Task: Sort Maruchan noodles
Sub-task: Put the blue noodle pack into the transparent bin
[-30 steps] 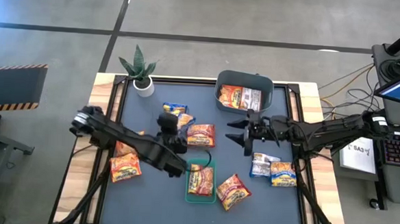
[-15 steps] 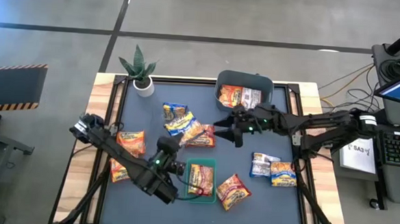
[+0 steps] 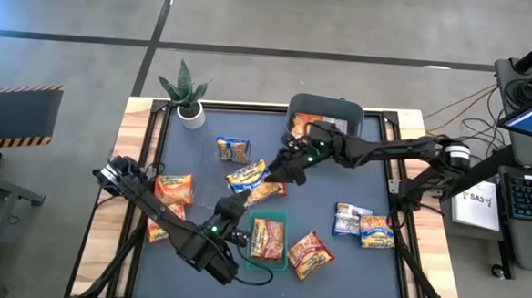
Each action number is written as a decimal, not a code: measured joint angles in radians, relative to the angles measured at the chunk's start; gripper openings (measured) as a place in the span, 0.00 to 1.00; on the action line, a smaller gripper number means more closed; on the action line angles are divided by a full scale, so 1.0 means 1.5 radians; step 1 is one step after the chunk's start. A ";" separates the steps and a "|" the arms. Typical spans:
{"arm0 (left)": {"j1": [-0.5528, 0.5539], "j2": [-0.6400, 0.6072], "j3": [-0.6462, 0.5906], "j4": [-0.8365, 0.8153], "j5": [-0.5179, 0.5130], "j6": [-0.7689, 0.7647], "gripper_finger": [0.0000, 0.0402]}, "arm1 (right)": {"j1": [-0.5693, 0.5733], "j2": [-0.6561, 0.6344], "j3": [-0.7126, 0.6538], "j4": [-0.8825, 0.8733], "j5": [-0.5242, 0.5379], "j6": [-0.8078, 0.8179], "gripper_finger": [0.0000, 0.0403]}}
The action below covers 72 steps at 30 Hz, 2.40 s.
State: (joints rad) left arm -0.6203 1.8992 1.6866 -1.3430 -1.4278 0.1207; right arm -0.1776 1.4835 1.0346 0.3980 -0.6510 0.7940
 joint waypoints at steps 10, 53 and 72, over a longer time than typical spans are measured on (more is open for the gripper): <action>-0.004 0.001 0.000 -0.002 0.008 -0.013 0.26 | 0.005 0.060 0.054 0.003 -0.076 -0.004 0.68; 0.007 -0.027 0.000 -0.036 -0.002 -0.312 0.69 | 0.007 0.018 0.041 0.023 -0.054 -0.006 0.36; 0.004 -0.027 0.000 -0.033 0.056 -0.266 0.82 | -0.042 0.020 0.040 0.013 -0.030 0.055 0.36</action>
State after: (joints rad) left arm -0.6147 1.8584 1.6863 -1.3924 -1.3441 -0.2779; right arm -0.2406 1.5131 1.0952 0.4173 -0.6963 0.8771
